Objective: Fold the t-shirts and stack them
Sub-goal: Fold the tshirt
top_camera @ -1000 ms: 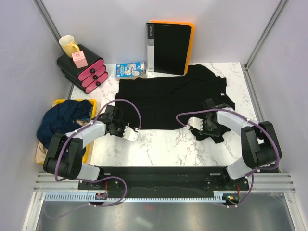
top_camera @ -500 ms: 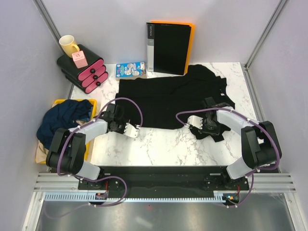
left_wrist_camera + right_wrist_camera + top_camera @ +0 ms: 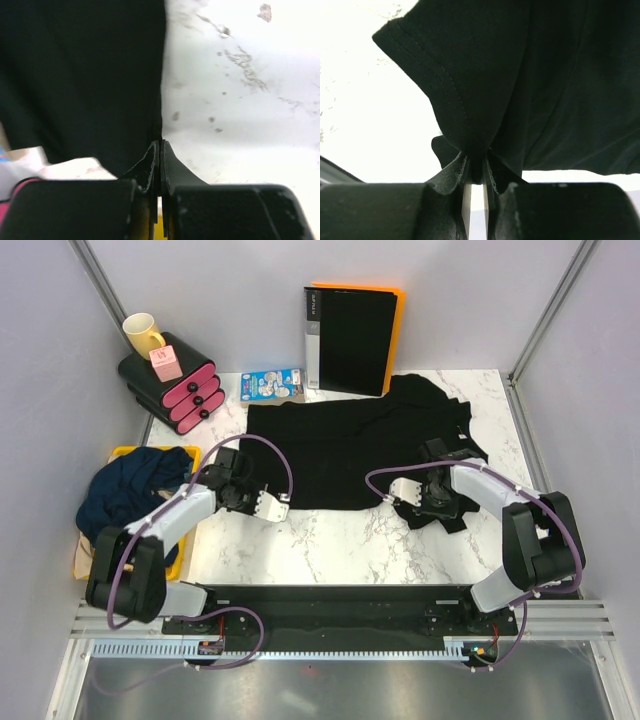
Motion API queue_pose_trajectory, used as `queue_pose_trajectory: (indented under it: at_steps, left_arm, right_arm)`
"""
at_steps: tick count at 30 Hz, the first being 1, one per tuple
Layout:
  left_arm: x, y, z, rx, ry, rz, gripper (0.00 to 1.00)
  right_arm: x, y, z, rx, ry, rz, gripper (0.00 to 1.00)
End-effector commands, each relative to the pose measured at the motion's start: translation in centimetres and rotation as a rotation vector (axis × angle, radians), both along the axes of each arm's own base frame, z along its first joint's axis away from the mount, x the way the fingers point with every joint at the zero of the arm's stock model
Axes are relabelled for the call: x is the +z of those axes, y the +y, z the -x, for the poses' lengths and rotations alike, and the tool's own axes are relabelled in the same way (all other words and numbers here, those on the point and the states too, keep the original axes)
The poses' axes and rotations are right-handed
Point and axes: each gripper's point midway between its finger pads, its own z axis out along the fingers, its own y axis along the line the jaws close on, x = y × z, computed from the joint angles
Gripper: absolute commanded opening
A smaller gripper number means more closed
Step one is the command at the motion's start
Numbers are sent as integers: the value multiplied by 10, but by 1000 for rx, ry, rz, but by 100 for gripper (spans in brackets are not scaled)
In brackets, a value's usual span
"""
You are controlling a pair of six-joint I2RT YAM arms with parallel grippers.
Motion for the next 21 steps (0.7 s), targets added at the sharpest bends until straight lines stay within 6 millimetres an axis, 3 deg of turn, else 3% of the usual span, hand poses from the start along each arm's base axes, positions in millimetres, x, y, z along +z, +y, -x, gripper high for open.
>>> queue_pose_trajectory:
  at_steps: [1, 7, 15, 21]
  left_arm:
    - [63, -19, 4, -30, -78, 136, 2]
    - [69, -12, 10, -24, -82, 108, 2]
    - [64, 3, 20, 15, -58, 47, 2]
    - [70, 14, 21, 50, -50, 19, 2]
  right_arm:
    - [29, 4, -13, 14, -51, -22, 16]
    - [56, 7, -18, 34, -52, -40, 0]
    - [100, -15, -27, 85, -125, 40, 0]
    - [115, -33, -1, 143, -83, 92, 0]
